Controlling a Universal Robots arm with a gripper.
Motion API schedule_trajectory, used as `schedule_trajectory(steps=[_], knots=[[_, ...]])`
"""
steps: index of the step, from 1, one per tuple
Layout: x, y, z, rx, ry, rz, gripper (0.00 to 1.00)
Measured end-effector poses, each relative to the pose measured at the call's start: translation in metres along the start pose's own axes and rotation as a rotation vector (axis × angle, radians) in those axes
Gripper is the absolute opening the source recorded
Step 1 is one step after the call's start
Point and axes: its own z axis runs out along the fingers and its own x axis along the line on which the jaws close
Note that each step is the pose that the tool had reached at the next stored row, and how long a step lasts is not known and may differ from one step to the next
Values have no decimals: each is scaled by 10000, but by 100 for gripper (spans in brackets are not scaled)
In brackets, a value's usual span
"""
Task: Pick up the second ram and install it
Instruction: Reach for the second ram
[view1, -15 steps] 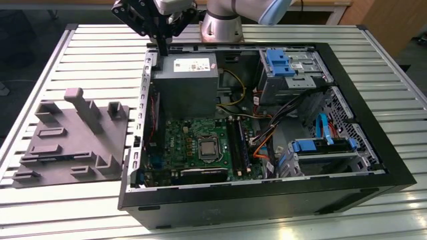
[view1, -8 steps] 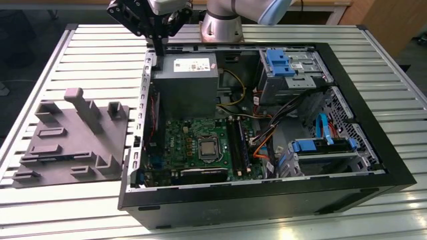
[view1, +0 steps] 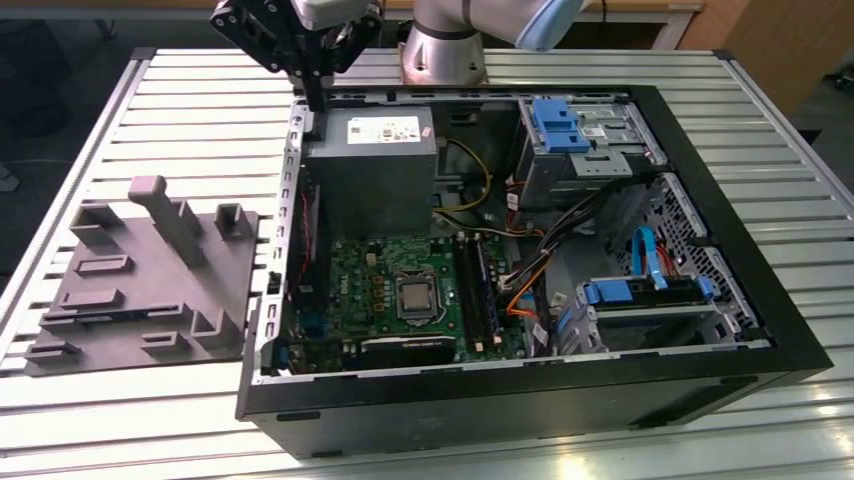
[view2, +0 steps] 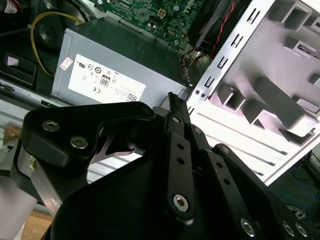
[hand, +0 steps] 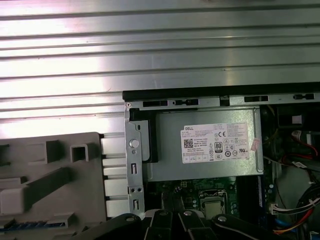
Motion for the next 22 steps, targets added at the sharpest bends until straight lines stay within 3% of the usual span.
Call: schedule_trajectory(steps=[22], knots=[[61,-5,-1,0,0,1,11]])
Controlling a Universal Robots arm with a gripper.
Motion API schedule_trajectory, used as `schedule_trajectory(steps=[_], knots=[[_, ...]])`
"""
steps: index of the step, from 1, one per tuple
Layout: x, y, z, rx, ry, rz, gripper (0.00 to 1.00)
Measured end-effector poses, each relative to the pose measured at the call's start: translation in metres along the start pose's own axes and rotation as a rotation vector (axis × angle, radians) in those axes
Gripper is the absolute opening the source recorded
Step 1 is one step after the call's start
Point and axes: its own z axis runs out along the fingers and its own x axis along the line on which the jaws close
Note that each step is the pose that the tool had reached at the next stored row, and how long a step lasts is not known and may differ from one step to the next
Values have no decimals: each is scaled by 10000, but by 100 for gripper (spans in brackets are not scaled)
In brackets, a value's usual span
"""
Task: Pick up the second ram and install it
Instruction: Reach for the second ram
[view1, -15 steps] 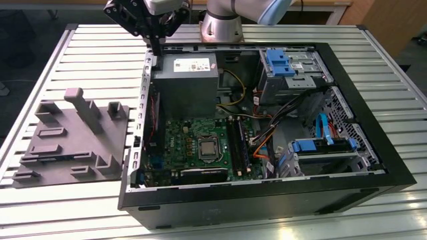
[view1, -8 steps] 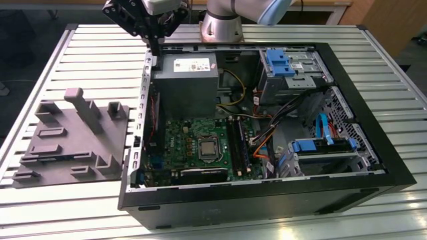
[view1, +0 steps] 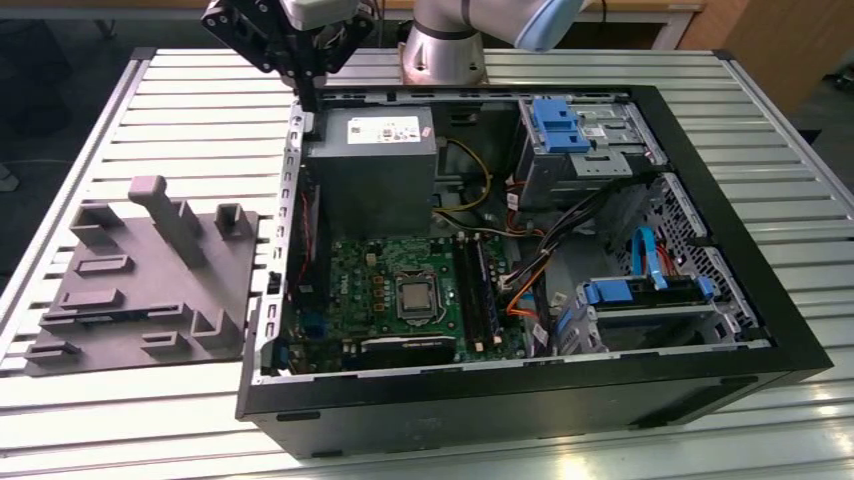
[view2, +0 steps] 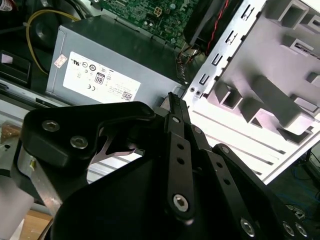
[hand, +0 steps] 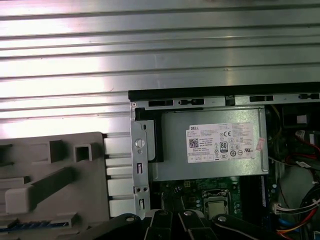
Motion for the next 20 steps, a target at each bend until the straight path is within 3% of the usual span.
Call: schedule_trajectory(steps=[20], knots=[[58,-4,-2,0,1,0,11]])
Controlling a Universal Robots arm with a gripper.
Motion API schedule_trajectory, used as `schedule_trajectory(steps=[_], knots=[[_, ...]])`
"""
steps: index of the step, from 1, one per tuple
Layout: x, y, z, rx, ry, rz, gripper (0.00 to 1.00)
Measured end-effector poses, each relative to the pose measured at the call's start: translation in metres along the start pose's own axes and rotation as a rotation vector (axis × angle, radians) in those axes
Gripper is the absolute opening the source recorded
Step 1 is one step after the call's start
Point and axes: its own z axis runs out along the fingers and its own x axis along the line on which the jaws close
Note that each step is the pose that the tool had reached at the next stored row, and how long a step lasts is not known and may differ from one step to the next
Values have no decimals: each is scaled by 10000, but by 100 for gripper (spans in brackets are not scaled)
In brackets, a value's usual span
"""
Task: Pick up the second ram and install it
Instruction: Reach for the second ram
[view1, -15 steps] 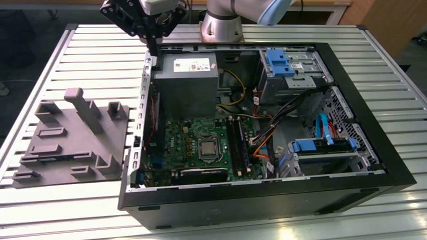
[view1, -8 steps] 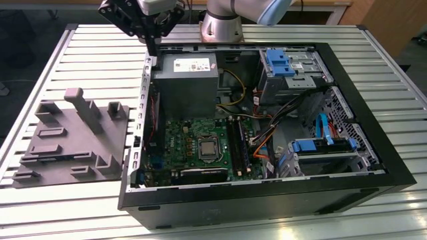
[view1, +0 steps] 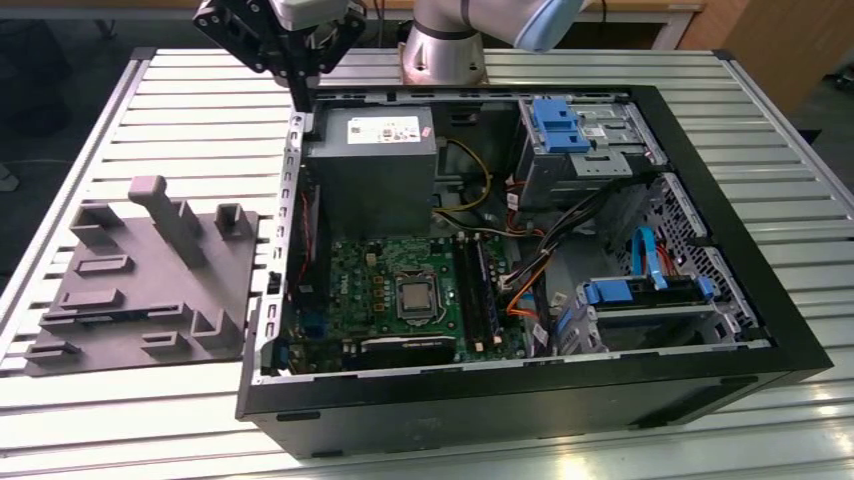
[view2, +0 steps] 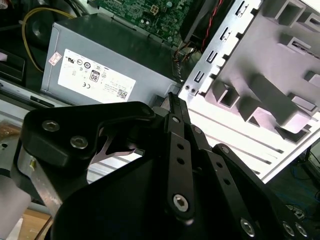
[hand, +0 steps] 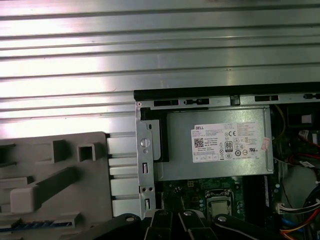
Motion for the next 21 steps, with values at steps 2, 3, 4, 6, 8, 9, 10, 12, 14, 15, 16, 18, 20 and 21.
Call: schedule_trajectory(steps=[2,3,4,6,8,9,10,12,14,15,16,18,20,21], knots=[[5,0,0,0,0,0,11],[7,-1,0,0,0,0,11],[10,-1,0,0,0,0,11],[15,-1,0,0,0,0,11],[20,-2,-1,0,0,0,11],[23,-2,0,0,0,0,11],[26,-2,-1,0,0,0,11],[32,-2,-1,-1,0,0,11],[38,-3,-1,0,0,-1,11],[40,-3,-1,0,0,-1,11],[43,-3,-1,0,0,0,11],[50,-4,-1,0,0,0,11],[57,-4,-1,0,0,0,11],[61,-5,-2,0,0,0,11]])
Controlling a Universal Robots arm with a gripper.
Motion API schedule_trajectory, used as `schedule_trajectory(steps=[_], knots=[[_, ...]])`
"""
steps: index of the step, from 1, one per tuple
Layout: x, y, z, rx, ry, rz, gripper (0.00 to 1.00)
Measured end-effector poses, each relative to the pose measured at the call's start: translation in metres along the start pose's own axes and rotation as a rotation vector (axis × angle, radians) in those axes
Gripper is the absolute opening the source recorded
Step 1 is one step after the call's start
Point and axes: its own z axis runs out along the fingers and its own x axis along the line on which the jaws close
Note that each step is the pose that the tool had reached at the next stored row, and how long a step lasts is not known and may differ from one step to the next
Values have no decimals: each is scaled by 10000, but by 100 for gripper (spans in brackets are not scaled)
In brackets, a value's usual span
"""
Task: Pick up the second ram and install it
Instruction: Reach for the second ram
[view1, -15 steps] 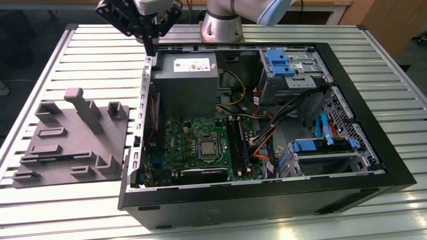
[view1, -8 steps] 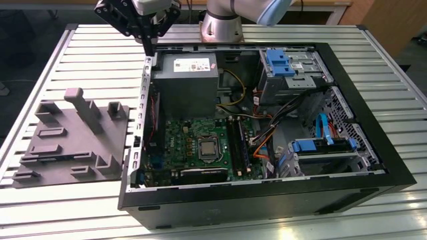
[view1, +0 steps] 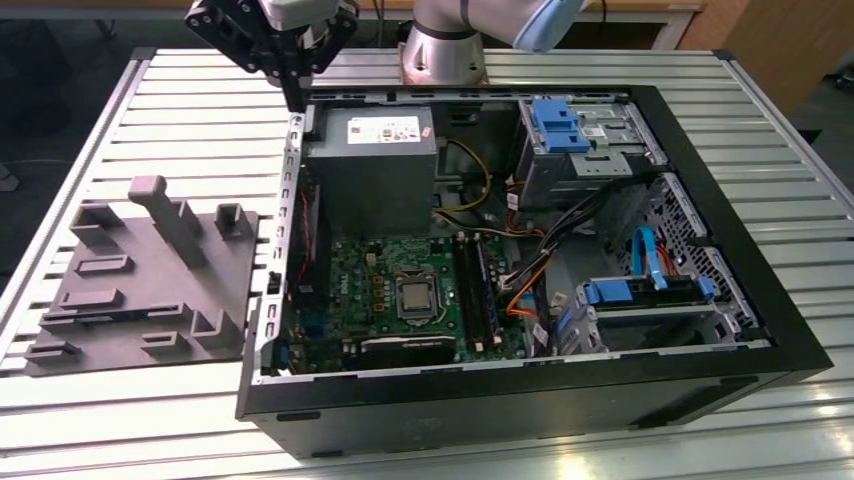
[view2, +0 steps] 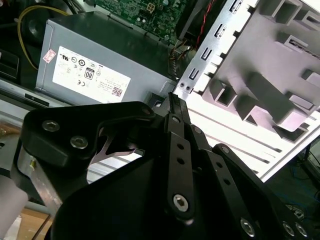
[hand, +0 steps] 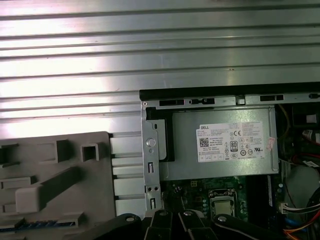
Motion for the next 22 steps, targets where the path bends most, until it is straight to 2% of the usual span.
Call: schedule_trajectory(steps=[10,22], knots=[[41,-3,0,0,0,-1,11],[143,-11,2,0,0,0,11]])
